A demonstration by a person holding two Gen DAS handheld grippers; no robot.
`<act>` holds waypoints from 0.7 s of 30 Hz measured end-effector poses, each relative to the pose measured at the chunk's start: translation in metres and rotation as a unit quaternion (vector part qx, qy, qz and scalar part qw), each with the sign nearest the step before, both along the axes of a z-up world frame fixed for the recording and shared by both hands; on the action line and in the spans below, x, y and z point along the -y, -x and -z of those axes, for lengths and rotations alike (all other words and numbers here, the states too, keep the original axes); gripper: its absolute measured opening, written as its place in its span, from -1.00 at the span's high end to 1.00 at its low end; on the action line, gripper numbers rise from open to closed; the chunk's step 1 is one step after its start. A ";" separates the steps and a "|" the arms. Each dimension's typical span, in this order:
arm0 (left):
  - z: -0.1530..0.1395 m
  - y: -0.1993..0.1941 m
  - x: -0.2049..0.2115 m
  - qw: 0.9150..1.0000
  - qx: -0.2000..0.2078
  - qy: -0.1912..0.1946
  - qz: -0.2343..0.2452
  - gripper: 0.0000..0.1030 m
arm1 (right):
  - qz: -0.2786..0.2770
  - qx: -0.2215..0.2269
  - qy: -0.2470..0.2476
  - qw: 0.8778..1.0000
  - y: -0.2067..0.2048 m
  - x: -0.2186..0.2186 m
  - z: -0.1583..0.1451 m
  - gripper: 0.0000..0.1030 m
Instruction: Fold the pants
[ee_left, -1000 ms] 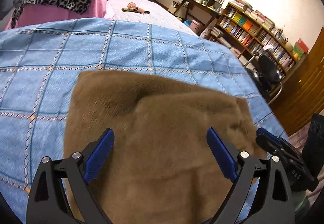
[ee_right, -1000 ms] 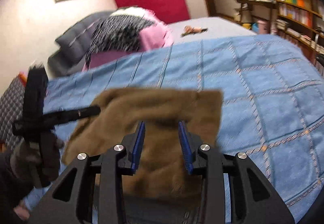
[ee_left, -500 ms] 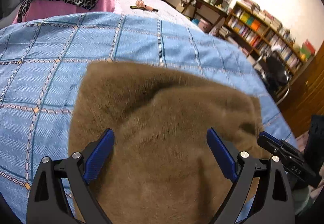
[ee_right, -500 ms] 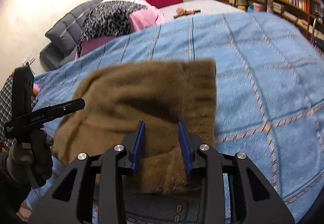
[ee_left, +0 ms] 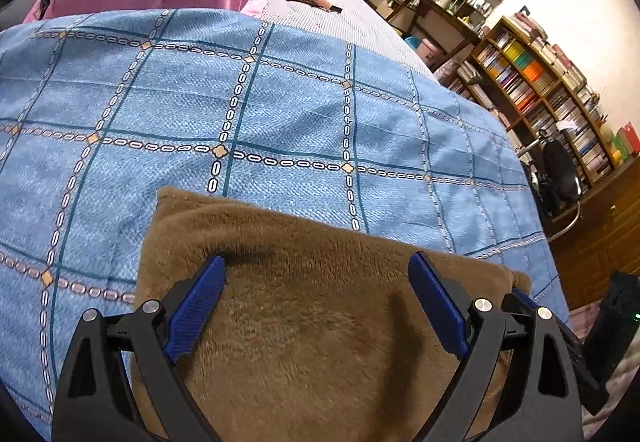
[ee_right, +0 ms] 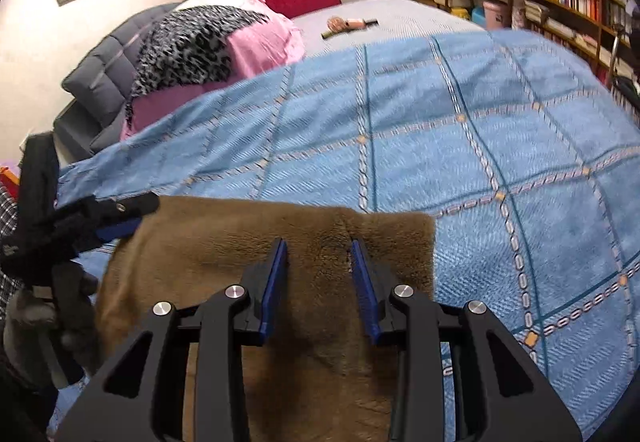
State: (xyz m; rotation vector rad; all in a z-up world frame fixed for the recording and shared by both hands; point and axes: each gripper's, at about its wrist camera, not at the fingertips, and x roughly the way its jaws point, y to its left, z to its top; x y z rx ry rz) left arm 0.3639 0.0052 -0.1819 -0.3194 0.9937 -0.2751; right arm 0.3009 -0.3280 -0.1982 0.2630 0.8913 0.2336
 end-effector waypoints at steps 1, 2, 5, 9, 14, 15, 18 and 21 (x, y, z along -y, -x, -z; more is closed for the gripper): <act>0.002 -0.002 0.002 1.000 0.001 -0.005 0.003 -0.78 | 0.002 -0.002 -0.008 1.000 -0.001 0.002 0.005 0.33; 0.004 -0.003 0.003 1.000 0.002 -0.009 0.006 -0.79 | 0.003 -0.001 -0.014 1.000 -0.001 0.004 0.009 0.33; 0.009 -0.005 0.007 1.000 0.002 -0.025 0.017 -0.82 | 0.006 0.004 -0.022 1.000 0.001 0.006 0.015 0.32; 0.004 0.000 0.011 0.999 0.006 -0.045 0.020 -0.82 | 0.007 0.004 -0.026 1.000 0.003 0.007 0.016 0.32; -0.014 0.021 0.017 0.994 0.029 -0.101 0.019 -0.82 | 0.009 0.007 -0.016 1.000 0.007 0.003 0.009 0.28; -0.016 0.025 0.018 0.993 0.035 -0.112 0.021 -0.82 | 0.009 0.013 -0.012 1.000 0.010 0.001 0.005 0.27; -0.024 0.040 0.019 0.989 0.052 -0.137 0.029 -0.82 | 0.010 0.025 -0.017 1.000 0.018 0.001 -0.003 0.09; -0.029 0.052 0.017 0.988 0.058 -0.135 0.037 -0.82 | 0.018 0.037 -0.020 0.999 0.033 0.003 -0.012 -0.36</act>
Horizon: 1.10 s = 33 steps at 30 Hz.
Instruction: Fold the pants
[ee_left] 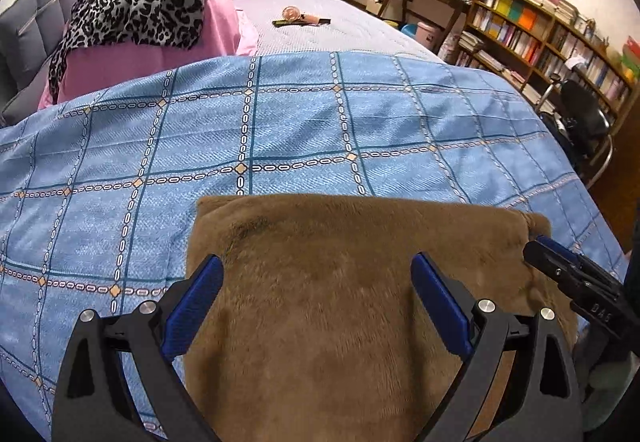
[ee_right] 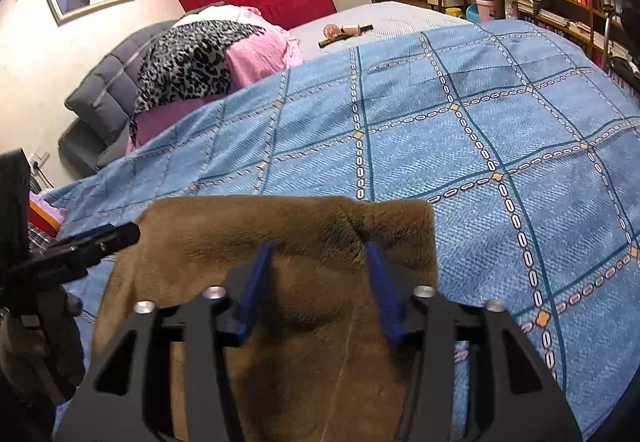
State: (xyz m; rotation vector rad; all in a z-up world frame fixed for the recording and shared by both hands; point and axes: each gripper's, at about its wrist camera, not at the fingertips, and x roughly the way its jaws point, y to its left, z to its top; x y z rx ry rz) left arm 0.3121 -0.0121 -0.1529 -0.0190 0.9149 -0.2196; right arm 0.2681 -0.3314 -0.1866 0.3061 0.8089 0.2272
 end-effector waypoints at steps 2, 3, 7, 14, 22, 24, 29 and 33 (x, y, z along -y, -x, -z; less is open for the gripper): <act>-0.001 0.006 -0.003 1.000 -0.001 0.005 0.004 -0.83 | 0.007 0.006 0.007 1.000 0.008 0.002 -0.004 -0.51; -0.001 0.008 -0.004 1.000 -0.003 0.005 0.007 -0.83 | 0.009 0.008 0.008 1.000 0.012 0.004 -0.005 -0.54; 0.002 0.017 -0.006 1.000 -0.010 0.003 0.013 -0.83 | 0.011 -0.009 0.000 1.000 0.022 0.013 0.001 -0.64; 0.010 0.024 -0.018 1.000 -0.023 0.009 -0.002 -0.86 | 0.015 -0.047 -0.030 0.998 0.025 0.028 0.020 -0.65; 0.017 0.023 -0.026 0.999 -0.033 0.007 -0.012 -0.86 | 0.015 -0.068 -0.039 0.997 0.019 0.034 0.033 -0.65; 0.019 0.022 -0.027 0.999 -0.035 0.006 -0.012 -0.86 | 0.013 -0.070 -0.041 0.997 0.019 0.035 0.034 -0.65; 0.024 0.020 -0.026 0.999 -0.041 0.003 -0.009 -0.86 | 0.007 -0.075 -0.046 0.996 0.015 0.035 0.037 -0.65; 0.029 0.018 -0.027 0.999 -0.046 0.005 -0.006 -0.86 | 0.001 -0.082 -0.055 0.995 0.010 0.039 0.039 -0.69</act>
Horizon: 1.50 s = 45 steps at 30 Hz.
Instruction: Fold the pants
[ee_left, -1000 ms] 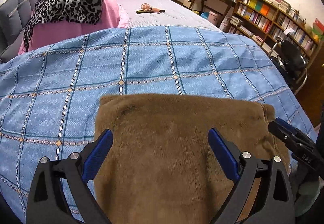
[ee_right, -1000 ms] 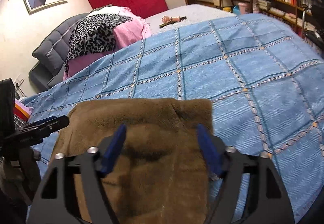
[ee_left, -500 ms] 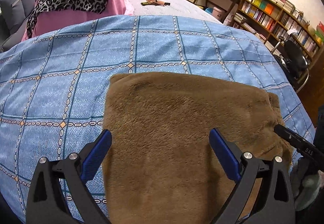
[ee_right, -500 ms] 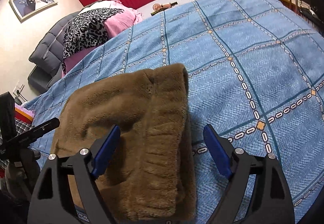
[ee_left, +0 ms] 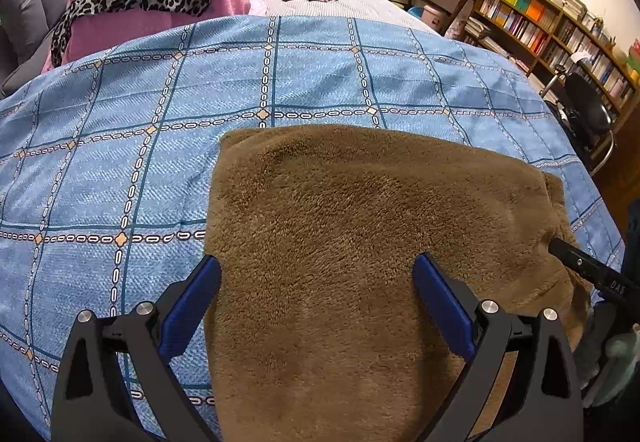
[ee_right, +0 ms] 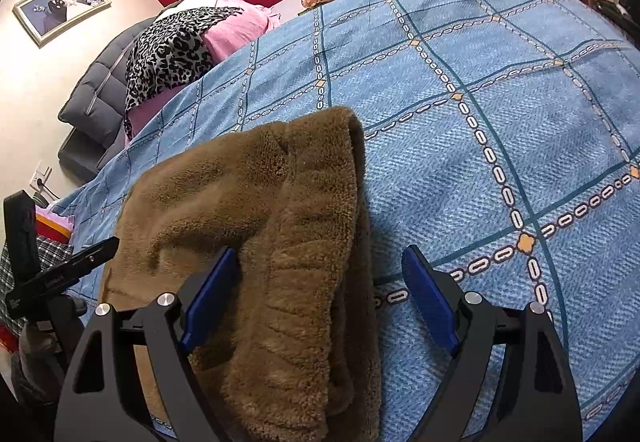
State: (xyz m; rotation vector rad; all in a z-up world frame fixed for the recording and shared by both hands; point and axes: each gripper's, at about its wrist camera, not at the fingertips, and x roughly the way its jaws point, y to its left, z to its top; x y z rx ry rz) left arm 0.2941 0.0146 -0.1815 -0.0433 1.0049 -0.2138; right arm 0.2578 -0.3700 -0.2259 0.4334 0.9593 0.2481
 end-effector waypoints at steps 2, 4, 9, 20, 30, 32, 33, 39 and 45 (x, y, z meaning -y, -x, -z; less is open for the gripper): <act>0.003 -0.003 -0.003 1.000 -0.008 0.017 0.004 -0.88 | -0.006 -0.004 -0.006 1.000 -0.002 0.001 0.001 -0.72; 0.008 -0.006 -0.012 0.999 -0.021 0.050 0.004 -0.90 | -0.011 -0.009 -0.015 1.000 -0.005 0.002 0.004 -0.73; 0.022 -0.016 -0.038 0.990 -0.052 0.134 -0.002 -0.90 | -0.026 -0.028 -0.047 0.998 -0.015 0.007 0.014 -0.84; 0.051 -0.025 -0.062 0.979 -0.094 0.181 -0.014 -0.91 | -0.053 -0.042 -0.063 0.996 -0.026 0.004 0.023 -0.94; 0.055 -0.034 -0.065 0.970 -0.101 0.222 0.015 -0.89 | -0.105 -0.055 -0.063 0.991 -0.037 -0.020 0.025 -0.93; 0.053 -0.033 -0.062 0.968 -0.103 0.226 0.026 -0.81 | -0.109 -0.056 -0.069 0.990 -0.038 -0.023 0.025 -0.81; 0.052 -0.035 -0.059 0.967 -0.104 0.230 0.032 -0.68 | -0.108 -0.057 -0.073 0.990 -0.040 -0.023 0.025 -0.70; 0.045 -0.035 -0.049 0.964 -0.103 0.239 0.044 -0.06 | -0.105 -0.048 -0.109 0.987 -0.033 -0.015 0.019 -0.08; 0.024 -0.033 -0.042 0.970 -0.086 0.224 0.042 0.35 | -0.104 -0.011 -0.133 0.986 -0.017 -0.003 -0.010 0.12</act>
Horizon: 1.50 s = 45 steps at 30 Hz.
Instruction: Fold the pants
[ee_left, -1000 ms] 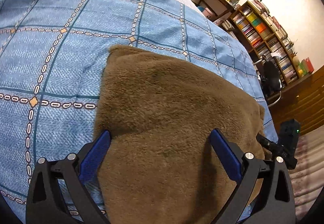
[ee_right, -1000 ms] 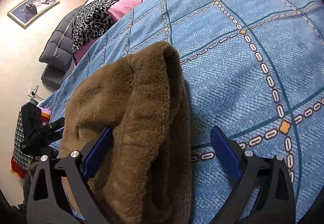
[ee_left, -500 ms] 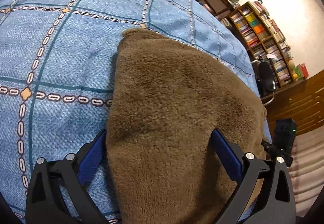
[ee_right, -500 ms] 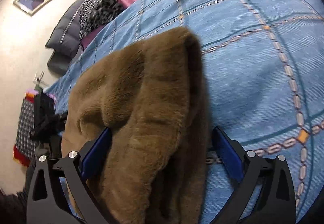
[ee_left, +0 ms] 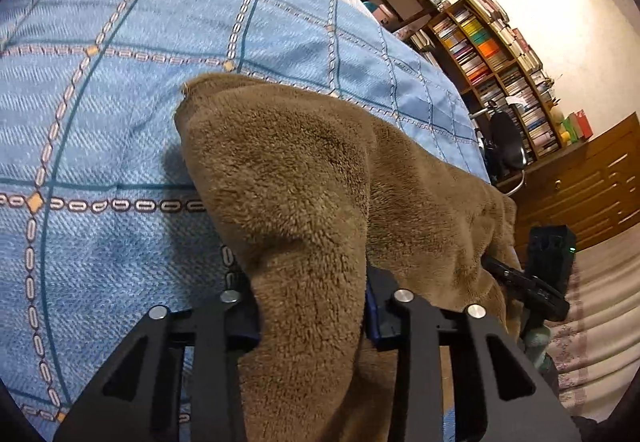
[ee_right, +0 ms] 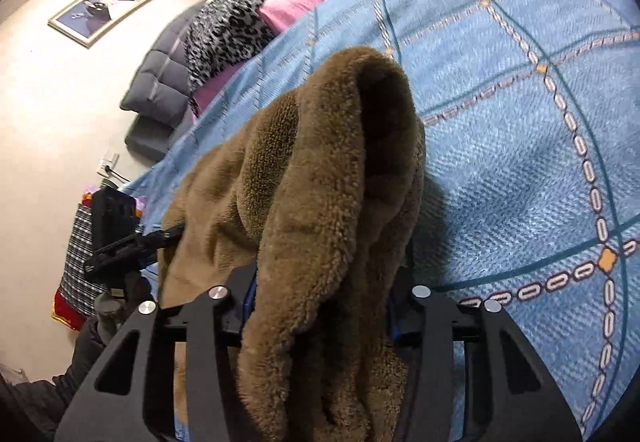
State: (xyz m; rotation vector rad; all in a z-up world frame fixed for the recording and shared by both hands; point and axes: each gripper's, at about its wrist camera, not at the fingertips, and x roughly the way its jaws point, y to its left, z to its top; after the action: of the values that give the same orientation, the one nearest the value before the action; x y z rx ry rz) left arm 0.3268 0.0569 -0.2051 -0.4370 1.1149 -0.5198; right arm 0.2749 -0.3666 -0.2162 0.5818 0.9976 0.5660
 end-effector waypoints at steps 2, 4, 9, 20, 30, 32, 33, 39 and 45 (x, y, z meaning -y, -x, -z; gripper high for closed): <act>-0.009 0.000 0.007 1.000 0.008 -0.005 -0.001 0.39 | 0.000 0.017 0.004 1.000 0.006 0.002 -0.013 0.13; -0.017 0.000 0.016 1.000 0.014 -0.001 0.000 0.41 | 0.009 0.036 0.012 0.999 0.014 0.011 -0.030 0.13; -0.039 0.008 0.054 0.999 0.033 0.015 0.034 0.41 | 0.046 0.063 0.015 0.997 0.045 0.060 -0.064 0.14; -0.073 0.061 0.170 0.990 0.041 0.047 0.130 0.41 | 0.138 0.043 0.003 0.990 0.156 0.179 -0.080 0.14; -0.067 0.136 0.169 0.992 0.019 0.031 0.124 0.42 | 0.128 0.021 -0.008 0.991 0.211 0.175 -0.069 0.14; -0.063 0.147 0.159 0.993 0.017 0.027 0.114 0.42 | 0.123 0.018 -0.010 0.992 0.213 0.165 -0.064 0.14; -0.059 0.151 0.154 0.994 0.016 0.025 0.107 0.42 | 0.120 0.017 -0.007 0.993 0.212 0.162 -0.061 0.14; -0.030 0.160 0.154 0.996 0.028 -0.035 0.076 0.29 | 0.145 -0.005 0.034 0.989 0.205 0.160 -0.032 -0.06; -0.026 0.176 0.154 0.991 0.058 -0.097 0.071 0.07 | 0.202 0.024 0.090 0.975 0.233 0.170 -0.048 -0.24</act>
State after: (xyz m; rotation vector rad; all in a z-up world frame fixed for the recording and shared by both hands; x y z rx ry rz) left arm 0.1509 -0.0967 -0.1793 -0.1571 1.0762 -0.5488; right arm 0.0421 -0.5366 -0.1679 0.5853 0.8444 0.1262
